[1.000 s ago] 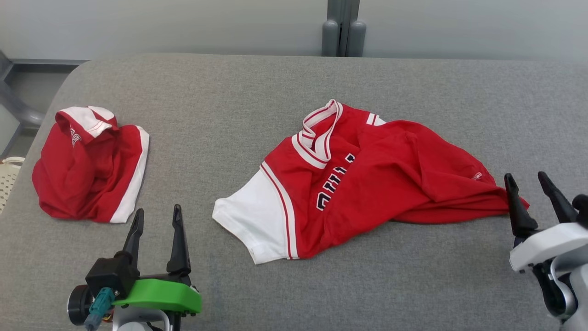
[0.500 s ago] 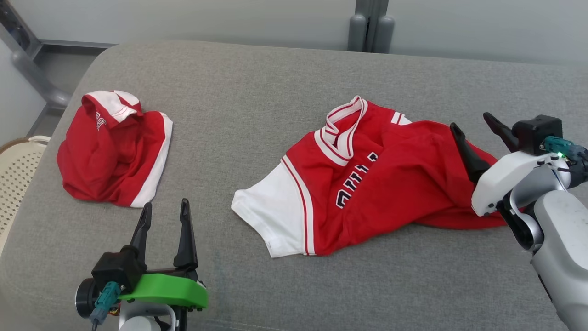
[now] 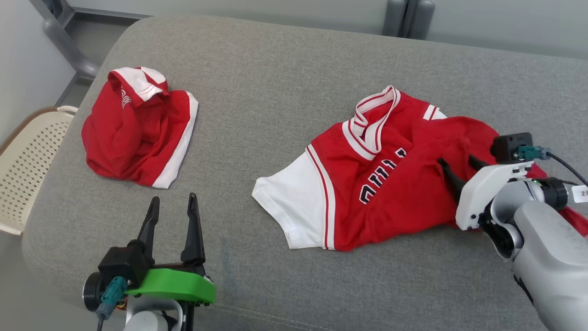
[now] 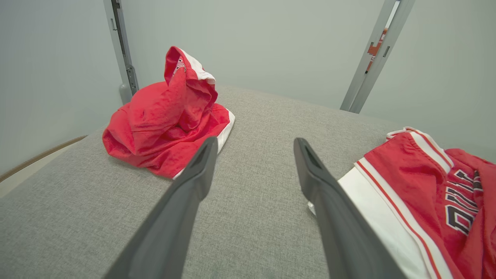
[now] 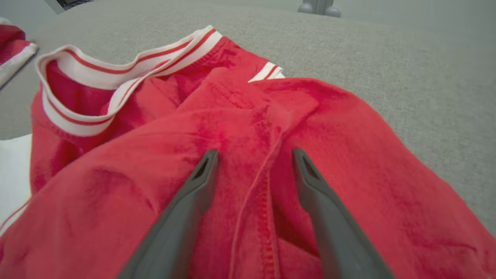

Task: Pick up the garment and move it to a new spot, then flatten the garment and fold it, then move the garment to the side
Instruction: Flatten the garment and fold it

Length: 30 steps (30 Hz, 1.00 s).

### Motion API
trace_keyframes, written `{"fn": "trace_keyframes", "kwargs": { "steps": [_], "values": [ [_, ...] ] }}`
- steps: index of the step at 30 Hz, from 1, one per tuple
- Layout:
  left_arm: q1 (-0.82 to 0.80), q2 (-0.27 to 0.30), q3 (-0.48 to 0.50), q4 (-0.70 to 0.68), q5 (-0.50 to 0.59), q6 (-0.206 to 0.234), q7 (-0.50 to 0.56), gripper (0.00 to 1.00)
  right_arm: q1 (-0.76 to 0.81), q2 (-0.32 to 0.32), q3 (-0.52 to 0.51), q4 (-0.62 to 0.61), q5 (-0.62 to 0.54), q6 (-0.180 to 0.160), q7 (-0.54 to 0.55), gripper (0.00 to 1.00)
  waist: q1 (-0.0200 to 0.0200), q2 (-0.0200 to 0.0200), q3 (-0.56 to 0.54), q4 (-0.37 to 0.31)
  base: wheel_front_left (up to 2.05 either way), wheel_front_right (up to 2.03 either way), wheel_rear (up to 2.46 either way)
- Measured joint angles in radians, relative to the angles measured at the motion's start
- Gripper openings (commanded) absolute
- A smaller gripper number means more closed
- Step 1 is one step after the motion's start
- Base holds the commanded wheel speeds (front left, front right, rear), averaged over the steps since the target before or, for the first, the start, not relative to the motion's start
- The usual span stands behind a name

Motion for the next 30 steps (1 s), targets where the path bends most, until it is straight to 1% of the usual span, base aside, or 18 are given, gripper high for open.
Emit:
{"fn": "trace_keyframes", "kwargs": {
  "steps": [2, 8, 12, 16, 21, 24, 28, 30],
  "values": [
    [0.0, 0.0, 0.001, 0.0, 0.0, 0.001, 0.0, 1.0, 0.0, 0.005, 0.021, 0.006, 0.029, 0.0, -0.003, 0.0, 0.0, 0.0, 0.003, 0.001, 0.0, 0.0, 0.0],
    [0.0, 0.0, 0.01, 0.001, 0.004, 0.005, 0.0, 1.0, -0.02, -0.015, 0.076, 0.0, 0.068, 0.0, -0.095, 0.0, 0.0, 0.0, -0.006, -0.02, 0.0, 0.0, 0.0],
    [0.001, 0.0, 0.024, 0.005, 0.011, 0.002, 0.0, 1.0, -0.021, -0.04, 0.111, -0.035, 0.085, 0.0, -0.169, 0.0, 0.0, 0.0, -0.017, -0.048, 0.0, 0.0, 0.0],
    [0.008, 0.0, 0.04, 0.007, 0.014, -0.002, 0.0, 1.0, 0.008, -0.072, 0.135, -0.107, 0.106, 0.0, -0.238, 0.0, 0.0, 0.0, -0.03, -0.085, 0.0, 0.0, 0.0],
    [0.02, 0.0, 0.053, 0.011, 0.02, -0.006, 0.0, 1.0, 0.123, -0.132, 0.129, -0.235, 0.129, 0.0, -0.284, 0.0, 0.0, 0.0, -0.045, -0.14, 0.0, 0.0, 0.0],
    [0.02, 0.0, 0.063, 0.01, 0.02, -0.007, 0.0, 1.0, 0.237, -0.163, 0.109, -0.32, 0.14, 0.0, -0.296, 0.0, -0.0001, 0.0, -0.052, -0.175, 0.0, 0.0, 0.0],
    [0.02, 0.0, 0.065, 0.009, 0.021, -0.009, 0.0, 1.0, 0.38, -0.172, 0.081, -0.396, 0.146, 0.0, -0.301, 0.0, 0.0, 0.0, -0.054, -0.215, 0.0, 0.0, 0.0],
    [0.02, 0.0, 0.064, 0.009, 0.023, -0.009, 0.0, 1.0, 0.448, -0.162, 0.056, -0.431, 0.147, 0.0, -0.304, 0.0, 0.0, 0.0, -0.053, -0.235, 0.0, 0.0, 0.0]
  ]
}}
